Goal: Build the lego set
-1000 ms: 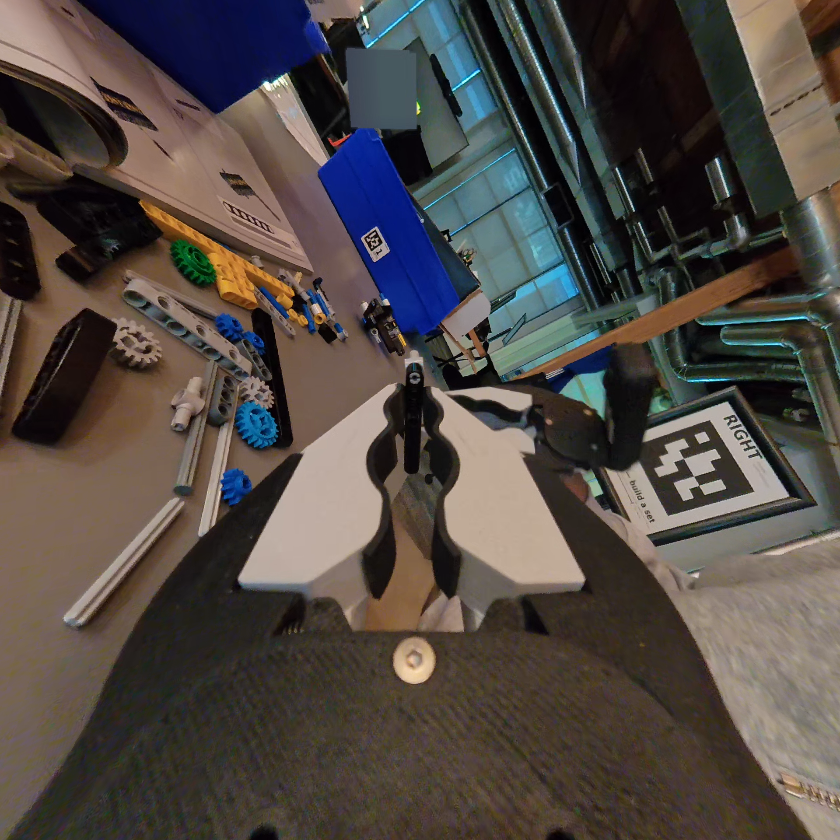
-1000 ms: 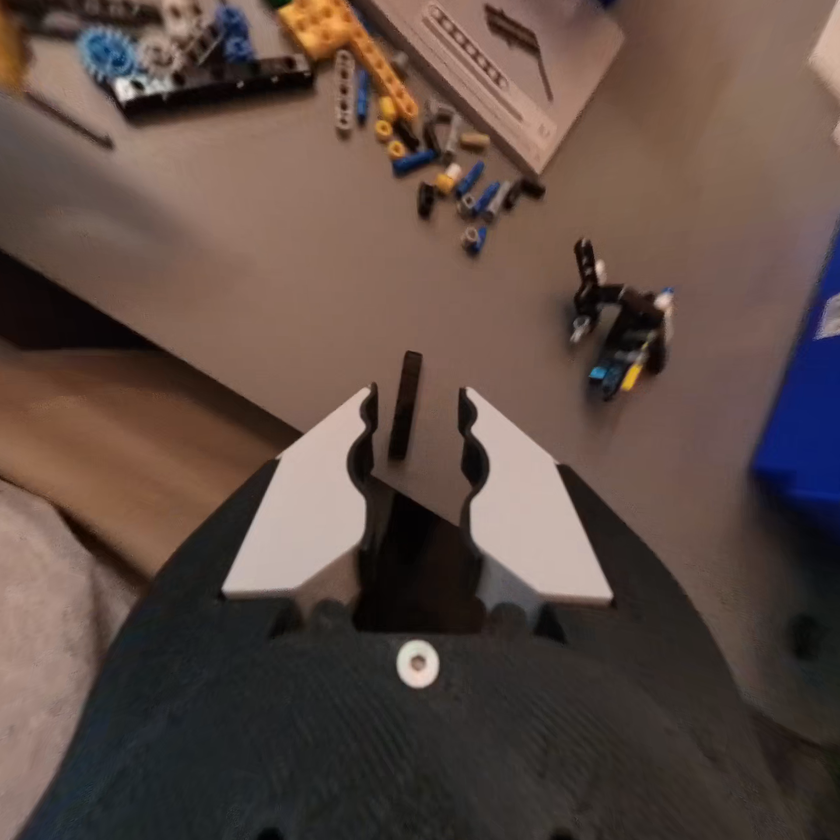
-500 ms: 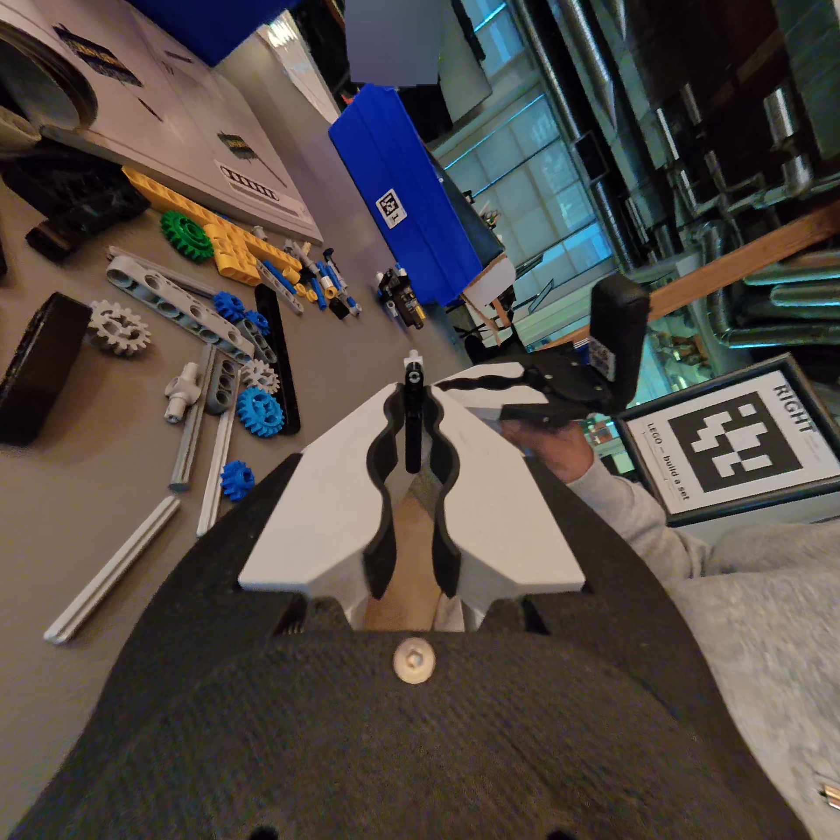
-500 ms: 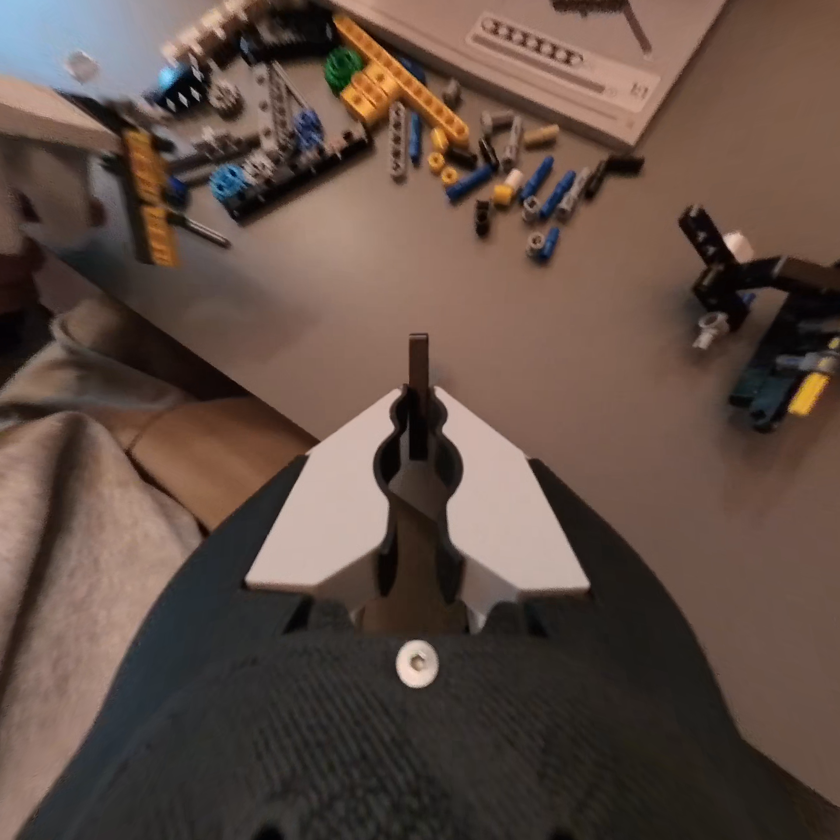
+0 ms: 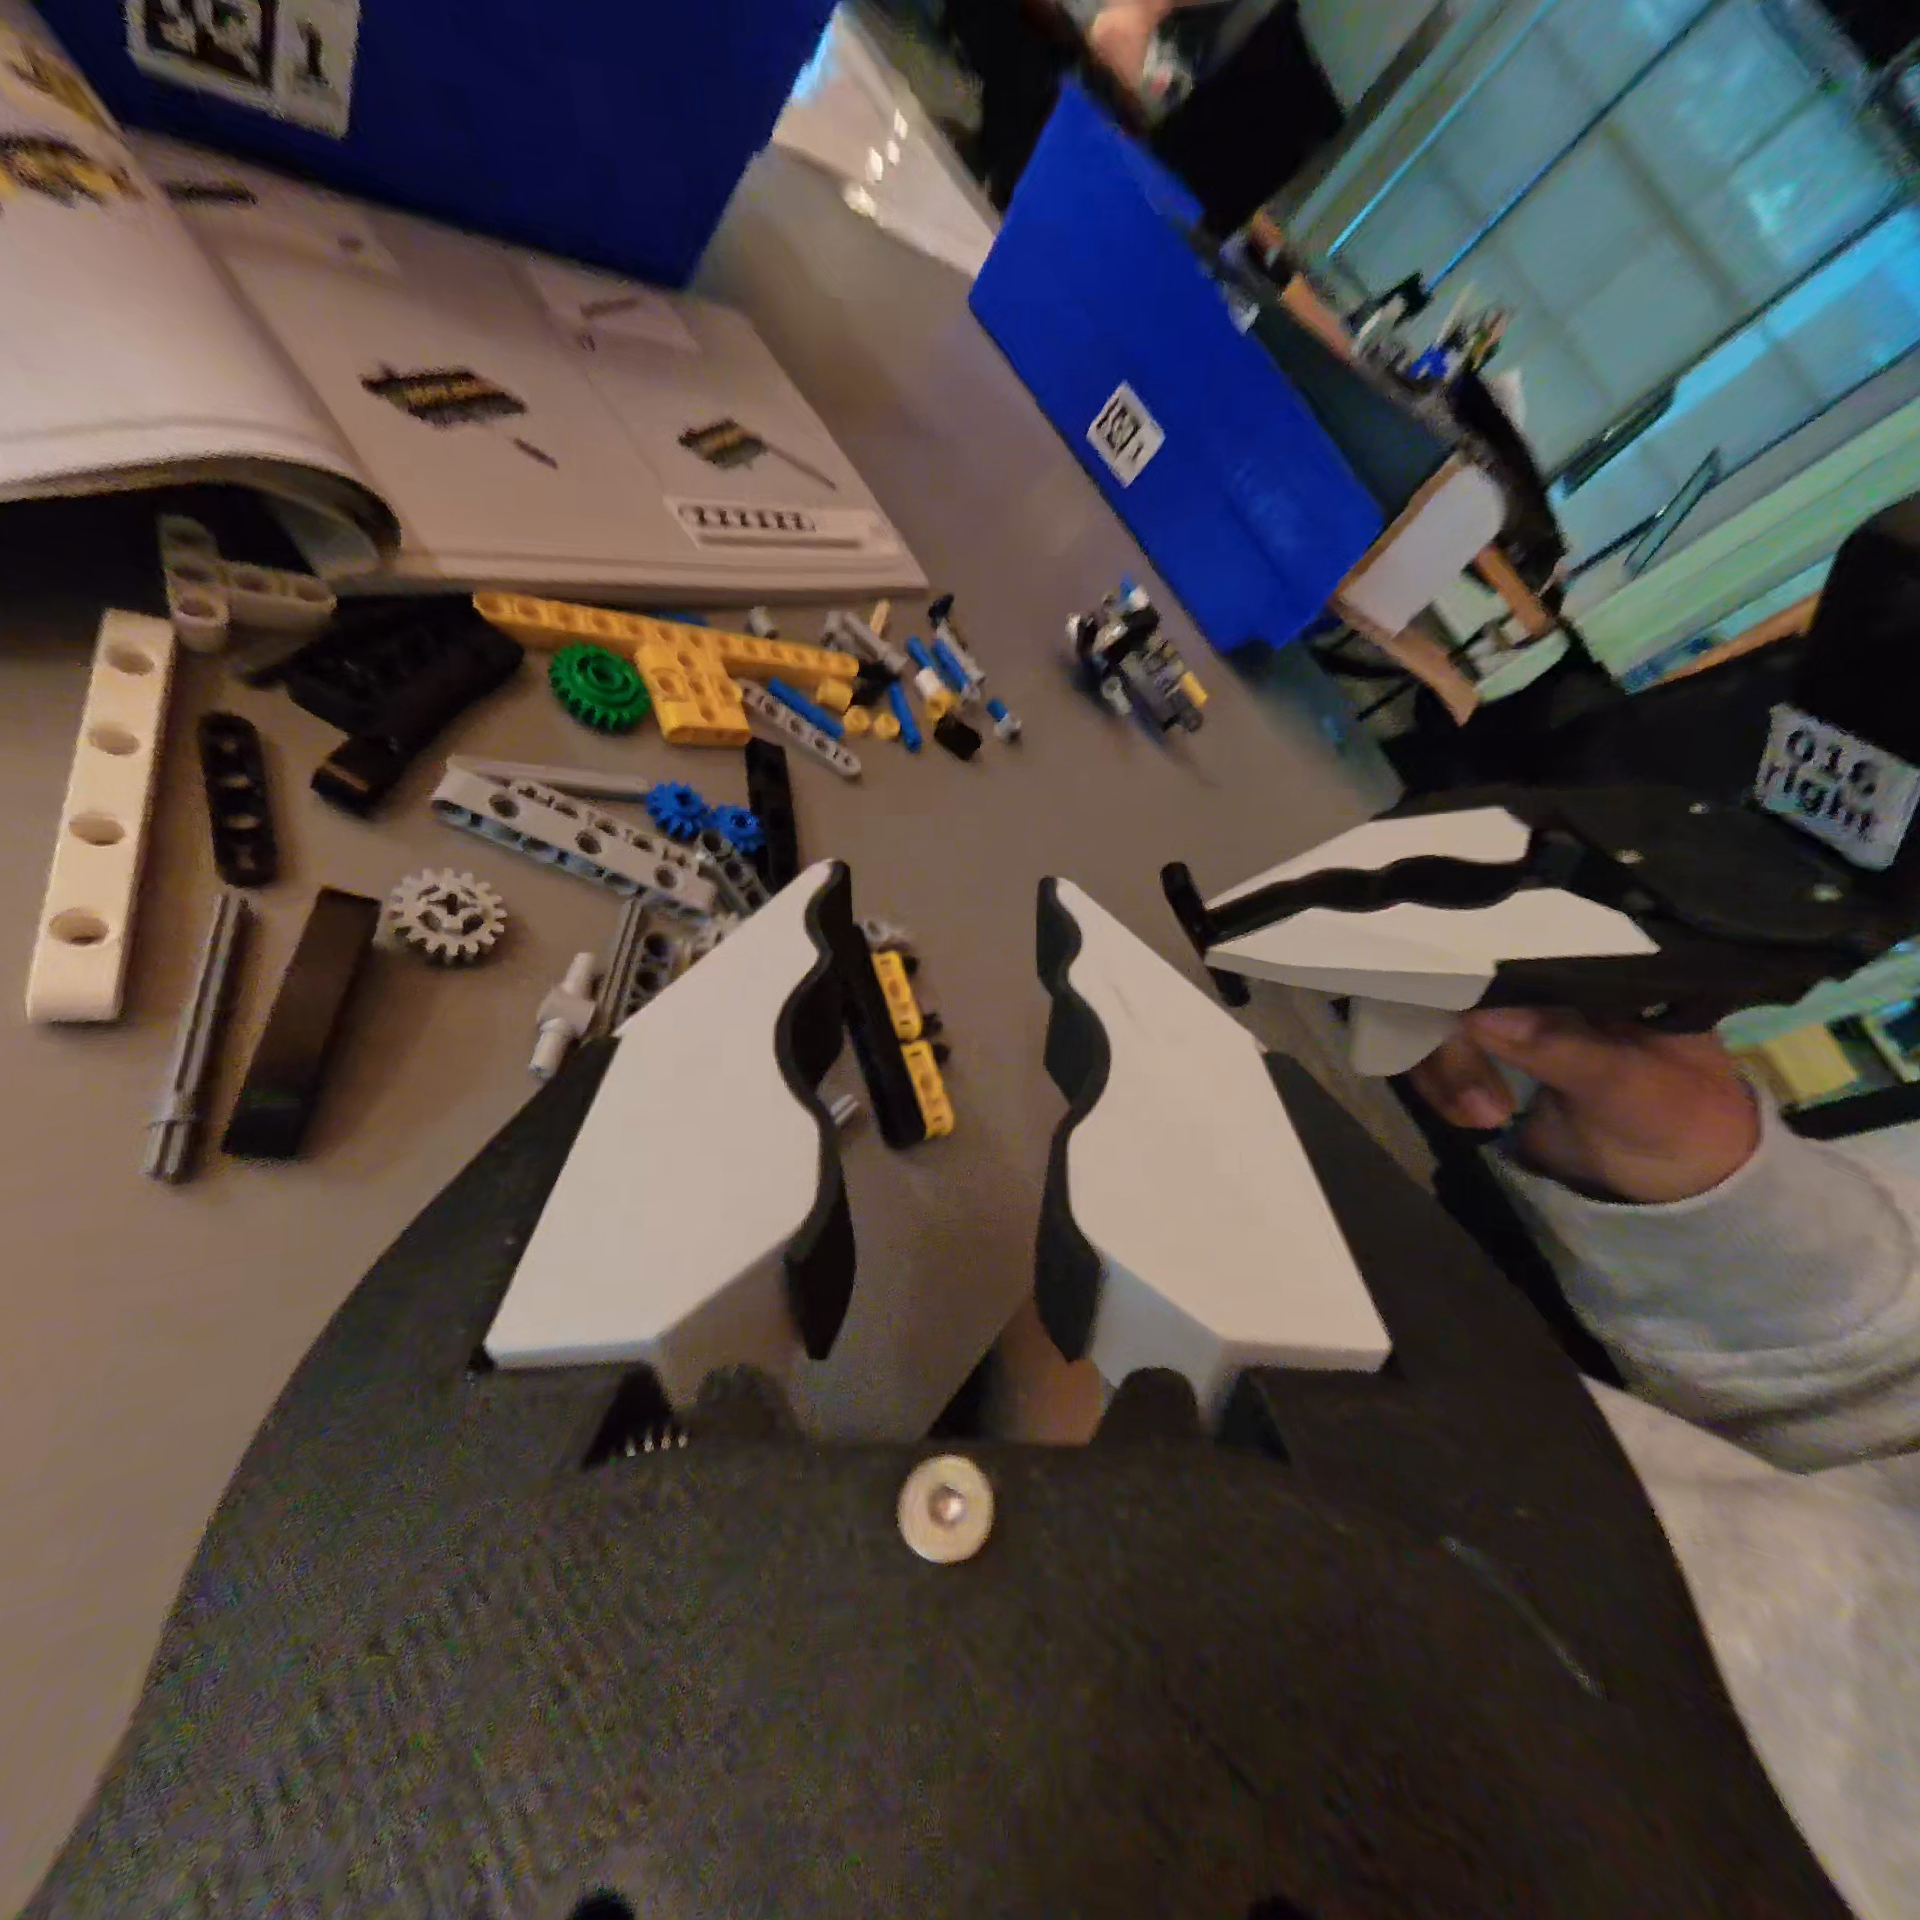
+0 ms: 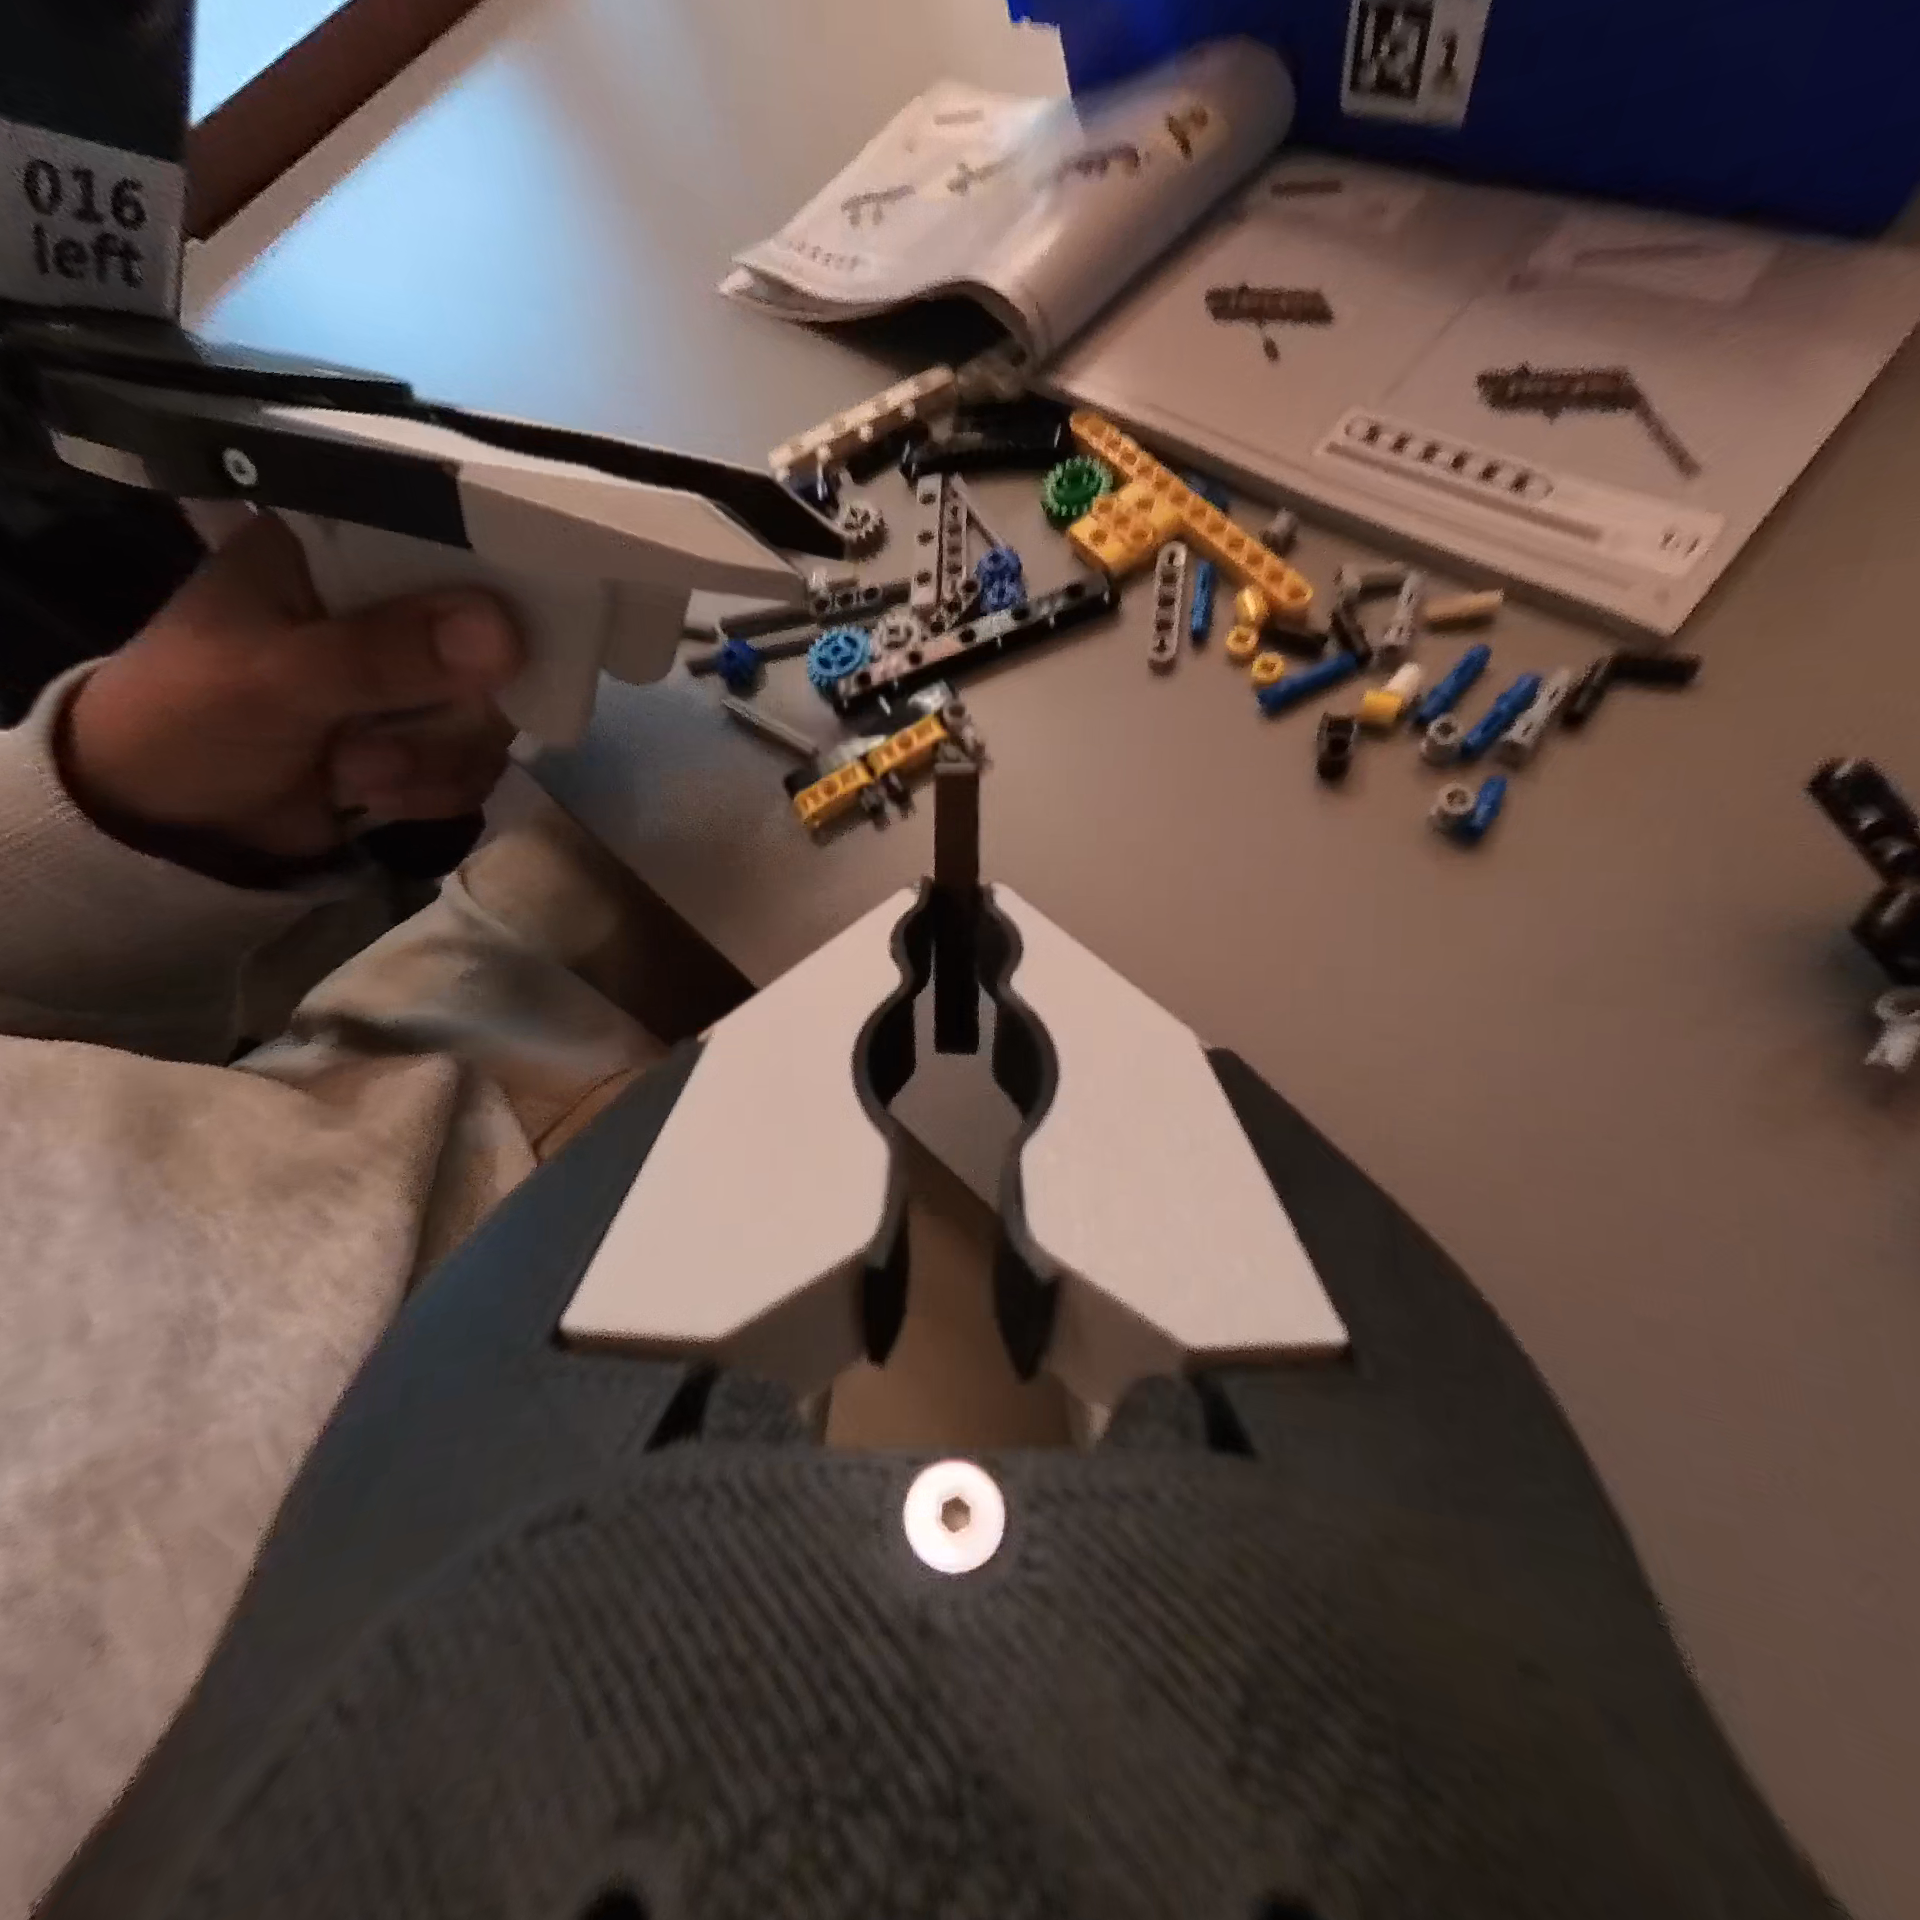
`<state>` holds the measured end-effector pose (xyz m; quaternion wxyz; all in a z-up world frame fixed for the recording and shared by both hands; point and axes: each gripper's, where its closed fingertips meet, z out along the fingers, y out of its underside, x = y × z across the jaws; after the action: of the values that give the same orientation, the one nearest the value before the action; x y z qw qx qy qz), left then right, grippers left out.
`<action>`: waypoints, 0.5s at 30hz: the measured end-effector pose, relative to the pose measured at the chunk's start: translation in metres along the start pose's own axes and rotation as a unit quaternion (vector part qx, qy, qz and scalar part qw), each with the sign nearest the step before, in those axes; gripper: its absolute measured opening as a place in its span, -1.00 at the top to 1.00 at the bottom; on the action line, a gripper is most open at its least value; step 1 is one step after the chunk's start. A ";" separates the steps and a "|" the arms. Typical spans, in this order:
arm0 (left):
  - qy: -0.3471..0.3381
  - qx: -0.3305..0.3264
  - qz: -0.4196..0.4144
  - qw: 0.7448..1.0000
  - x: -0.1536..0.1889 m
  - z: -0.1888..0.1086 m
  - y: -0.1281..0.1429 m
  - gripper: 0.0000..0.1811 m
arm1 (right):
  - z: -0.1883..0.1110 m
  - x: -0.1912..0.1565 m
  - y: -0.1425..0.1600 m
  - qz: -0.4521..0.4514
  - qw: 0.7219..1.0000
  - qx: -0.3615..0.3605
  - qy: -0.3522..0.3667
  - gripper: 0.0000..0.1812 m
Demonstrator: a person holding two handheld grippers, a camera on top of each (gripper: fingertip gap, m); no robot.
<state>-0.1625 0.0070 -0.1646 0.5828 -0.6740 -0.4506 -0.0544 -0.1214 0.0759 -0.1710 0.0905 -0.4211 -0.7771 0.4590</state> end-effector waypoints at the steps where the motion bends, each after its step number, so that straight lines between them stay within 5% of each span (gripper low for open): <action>1: 0.014 0.014 -0.004 1.000 0.006 -0.003 -0.004 0.62 | -0.001 0.000 -0.005 -0.015 1.000 0.012 0.012 0.93; 4: 0.112 0.011 -0.065 0.992 0.036 -0.001 0.001 0.74 | -0.003 -0.004 -0.020 -0.071 0.995 0.053 0.054 0.94; 8: 0.218 0.003 -0.161 0.963 0.064 0.002 0.012 0.67 | 0.003 -0.024 -0.026 -0.177 0.978 0.061 0.091 0.94; 15: 0.242 0.019 -0.179 0.953 0.063 -0.009 0.008 0.95 | 0.006 -0.047 -0.027 -0.268 0.956 0.055 0.104 0.92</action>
<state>-0.1161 0.0350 -0.1299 0.6677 -0.5379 -0.4100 -0.3110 -0.1105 0.0311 -0.1414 0.3135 -0.2371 -0.8212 0.4138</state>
